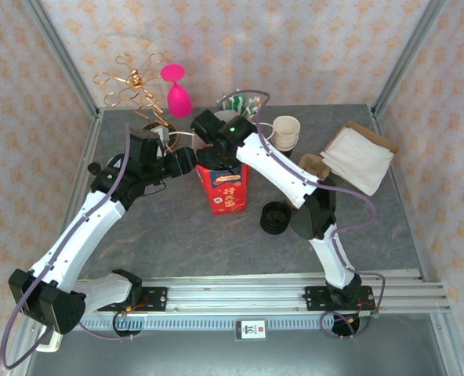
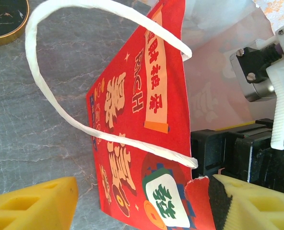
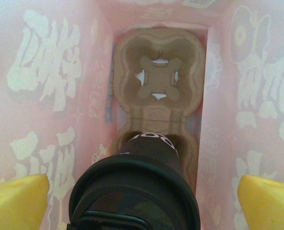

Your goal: Pack the takeout coffee

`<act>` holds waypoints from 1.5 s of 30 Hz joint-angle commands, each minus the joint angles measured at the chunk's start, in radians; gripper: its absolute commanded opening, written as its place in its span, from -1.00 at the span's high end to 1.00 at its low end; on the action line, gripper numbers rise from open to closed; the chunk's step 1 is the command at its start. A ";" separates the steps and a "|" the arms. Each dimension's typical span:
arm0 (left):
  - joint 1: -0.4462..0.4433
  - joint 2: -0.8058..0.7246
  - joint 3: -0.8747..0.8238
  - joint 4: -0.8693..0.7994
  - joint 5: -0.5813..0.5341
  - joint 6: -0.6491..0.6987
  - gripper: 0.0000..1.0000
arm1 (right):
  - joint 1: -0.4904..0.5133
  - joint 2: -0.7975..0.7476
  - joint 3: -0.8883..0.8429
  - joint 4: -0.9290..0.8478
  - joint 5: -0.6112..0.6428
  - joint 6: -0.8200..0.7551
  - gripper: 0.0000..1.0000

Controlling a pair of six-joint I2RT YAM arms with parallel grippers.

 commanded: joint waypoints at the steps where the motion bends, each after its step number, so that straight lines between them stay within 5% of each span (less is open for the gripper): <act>1: -0.014 0.011 0.032 0.024 -0.015 -0.004 -0.47 | -0.004 -0.056 0.032 -0.028 0.006 0.007 -0.99; 13: -0.016 0.011 0.039 0.030 -0.014 -0.004 -0.43 | -0.005 -0.058 0.056 -0.028 -0.010 0.010 -0.99; 28: -0.021 0.022 0.057 0.035 -0.011 -0.005 -0.40 | -0.008 -0.041 0.048 -0.028 -0.019 0.009 -0.65; 45: -0.025 0.028 0.067 0.027 -0.018 0.000 -0.39 | -0.010 -0.061 0.045 -0.027 -0.020 0.012 -0.65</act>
